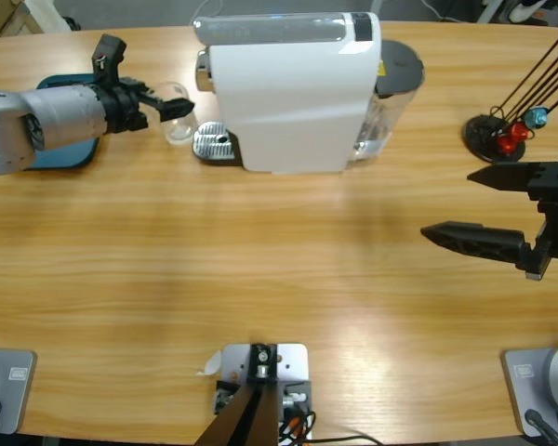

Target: Pour coffee

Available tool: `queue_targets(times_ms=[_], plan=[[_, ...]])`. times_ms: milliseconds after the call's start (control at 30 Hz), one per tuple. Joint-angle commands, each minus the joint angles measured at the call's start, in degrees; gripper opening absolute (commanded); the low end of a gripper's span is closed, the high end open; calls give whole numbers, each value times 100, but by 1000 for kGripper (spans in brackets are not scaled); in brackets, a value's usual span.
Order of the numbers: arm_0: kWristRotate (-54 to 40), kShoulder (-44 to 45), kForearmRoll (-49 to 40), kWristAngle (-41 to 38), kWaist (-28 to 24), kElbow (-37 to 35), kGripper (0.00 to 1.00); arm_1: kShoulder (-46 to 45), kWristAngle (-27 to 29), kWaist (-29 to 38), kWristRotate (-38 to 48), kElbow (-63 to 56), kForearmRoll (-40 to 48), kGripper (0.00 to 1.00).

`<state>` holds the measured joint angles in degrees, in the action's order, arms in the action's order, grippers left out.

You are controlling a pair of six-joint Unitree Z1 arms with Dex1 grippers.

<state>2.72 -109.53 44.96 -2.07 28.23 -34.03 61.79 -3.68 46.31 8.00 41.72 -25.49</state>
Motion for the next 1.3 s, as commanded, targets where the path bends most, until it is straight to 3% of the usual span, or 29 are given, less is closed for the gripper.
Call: queue_targets(times_ms=[33, 167, 367, 800, 1133, 1300], plan=[[-8, -297, -339, -136, -95, -223, 834, 118, -125, -87, -79, -208, 71, 996], [1, -314, -386, -155, -116, -255, 689, 125, -119, -87, -79, -207, 79, 996], [8, -314, -488, -259, -151, -314, 648, 132, -123, -87, -79, -208, 88, 996], [-70, 216, -516, -285, -142, 74, 646, 141, -116, -87, -79, -208, 115, 996], [-260, 1312, -1381, -285, 149, 79, 646, 123, -125, -87, -79, -226, 123, 991], [-307, 1289, -1534, -285, 394, -124, 646, 97, -125, -87, -79, -235, 132, 991]])
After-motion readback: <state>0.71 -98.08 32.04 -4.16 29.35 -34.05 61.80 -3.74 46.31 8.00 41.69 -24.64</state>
